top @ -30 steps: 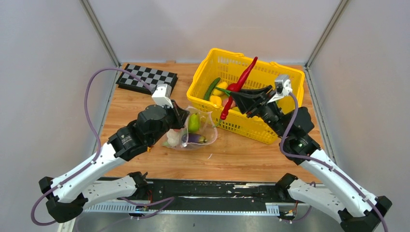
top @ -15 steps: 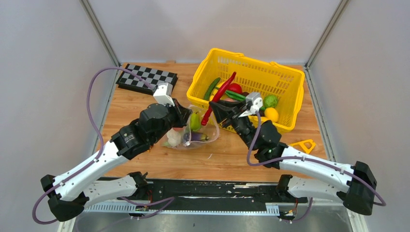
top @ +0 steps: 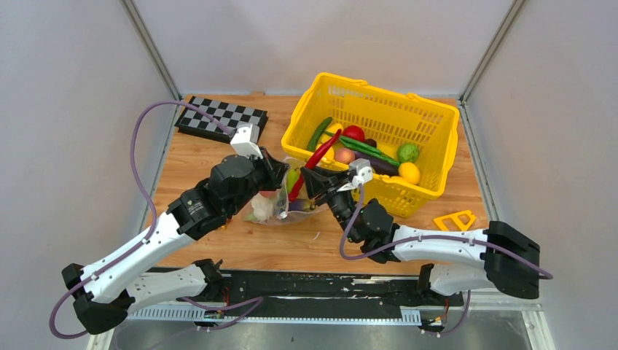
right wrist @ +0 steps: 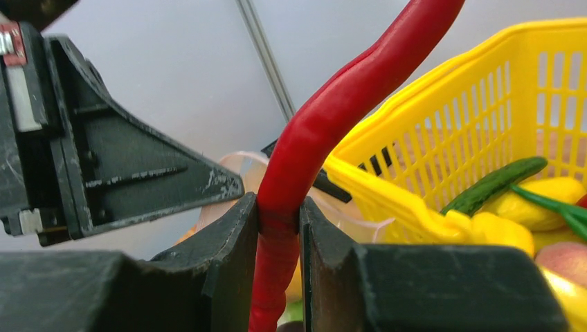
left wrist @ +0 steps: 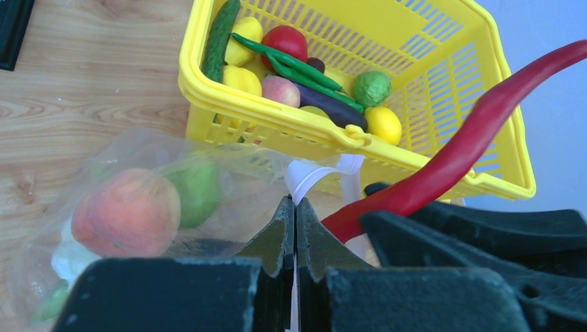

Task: Place the food in the zip-top bag and seal the zipper
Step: Place the fake vegetable in the zipper food storage bag.

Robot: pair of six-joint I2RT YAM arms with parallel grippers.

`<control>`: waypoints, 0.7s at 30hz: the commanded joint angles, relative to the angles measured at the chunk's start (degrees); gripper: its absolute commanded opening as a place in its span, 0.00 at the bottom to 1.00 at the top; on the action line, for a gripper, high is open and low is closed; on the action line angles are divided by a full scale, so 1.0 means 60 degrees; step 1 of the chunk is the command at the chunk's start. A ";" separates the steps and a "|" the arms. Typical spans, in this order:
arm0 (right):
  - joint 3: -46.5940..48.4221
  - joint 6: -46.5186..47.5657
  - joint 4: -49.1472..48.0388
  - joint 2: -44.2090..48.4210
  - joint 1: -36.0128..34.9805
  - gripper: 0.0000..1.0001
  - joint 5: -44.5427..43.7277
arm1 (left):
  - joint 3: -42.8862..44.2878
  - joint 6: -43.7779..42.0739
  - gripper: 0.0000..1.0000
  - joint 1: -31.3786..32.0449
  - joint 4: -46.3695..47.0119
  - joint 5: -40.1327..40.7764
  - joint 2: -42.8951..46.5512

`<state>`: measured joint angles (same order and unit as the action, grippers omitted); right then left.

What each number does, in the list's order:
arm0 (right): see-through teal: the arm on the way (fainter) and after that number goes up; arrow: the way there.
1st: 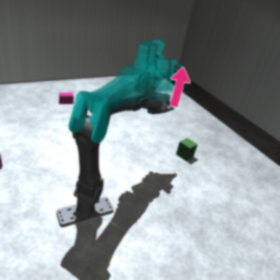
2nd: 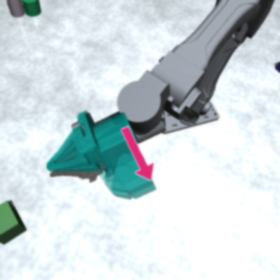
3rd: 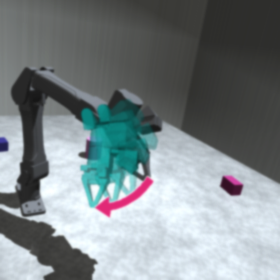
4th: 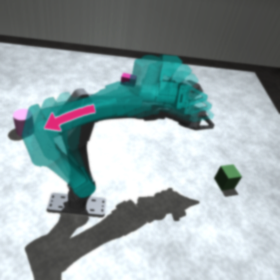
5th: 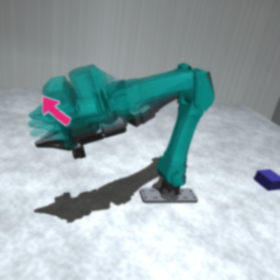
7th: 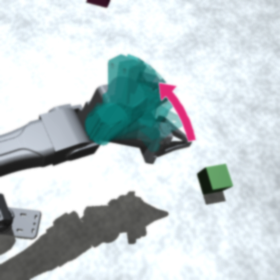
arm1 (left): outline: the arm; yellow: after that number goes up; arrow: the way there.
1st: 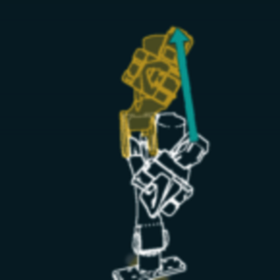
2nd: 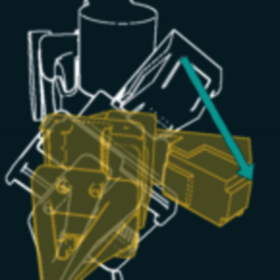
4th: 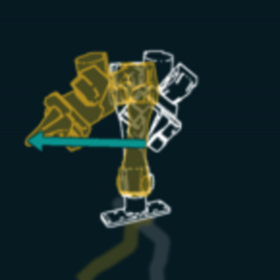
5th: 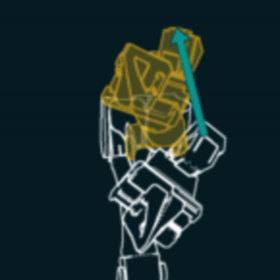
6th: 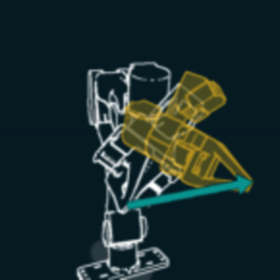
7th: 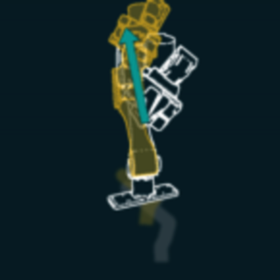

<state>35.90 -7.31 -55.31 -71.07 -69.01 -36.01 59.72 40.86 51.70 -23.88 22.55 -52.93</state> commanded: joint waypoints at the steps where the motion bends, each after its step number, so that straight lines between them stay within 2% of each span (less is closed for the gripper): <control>1: 0.0442 -0.0721 -0.0301 -0.0348 -0.0302 0.02 -0.0387 | 0.0411 0.0075 0.00 -0.0098 0.0591 0.0074 0.0086; 4: 0.0575 -0.0767 0.0067 -0.0570 -0.0544 0.07 -0.0394 | 0.0399 0.0075 0.00 -0.0142 0.0598 0.0047 0.0075; 7: 0.0508 -0.0367 -0.0205 -0.0565 -0.0598 0.22 -0.0404 | 0.0387 0.0070 0.00 -0.0186 0.0614 -0.0038 0.0033; 10: 0.0518 0.0046 0.0115 -0.0254 -0.0591 0.46 -0.0056 | 0.0323 0.0060 0.00 -0.0227 0.0625 -0.0058 0.0063; 13: 0.1039 0.0733 0.1137 -0.0052 -0.0564 0.69 0.0832 | 0.0329 0.0051 0.00 -0.0260 0.0641 -0.0134 0.0063; 15: 0.1557 0.1078 0.2456 0.0131 -0.0530 0.71 0.1312 | 0.0316 0.0031 0.00 -0.0267 0.0642 -0.0189 0.0072; 18: 0.1911 0.1174 0.3735 0.0503 -0.0250 0.68 0.1782 | 0.0250 0.0044 0.00 -0.0282 0.0658 -0.0257 0.0102; 21: 0.2155 0.0979 0.4795 0.0972 0.0427 0.57 0.2888 | 0.0202 0.0049 0.00 -0.0282 0.0646 -0.0310 0.0120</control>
<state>44.64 -2.13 -35.86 -69.78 -70.85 -27.31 59.72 40.84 50.04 -22.41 21.52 -52.86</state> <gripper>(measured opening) 0.632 0.007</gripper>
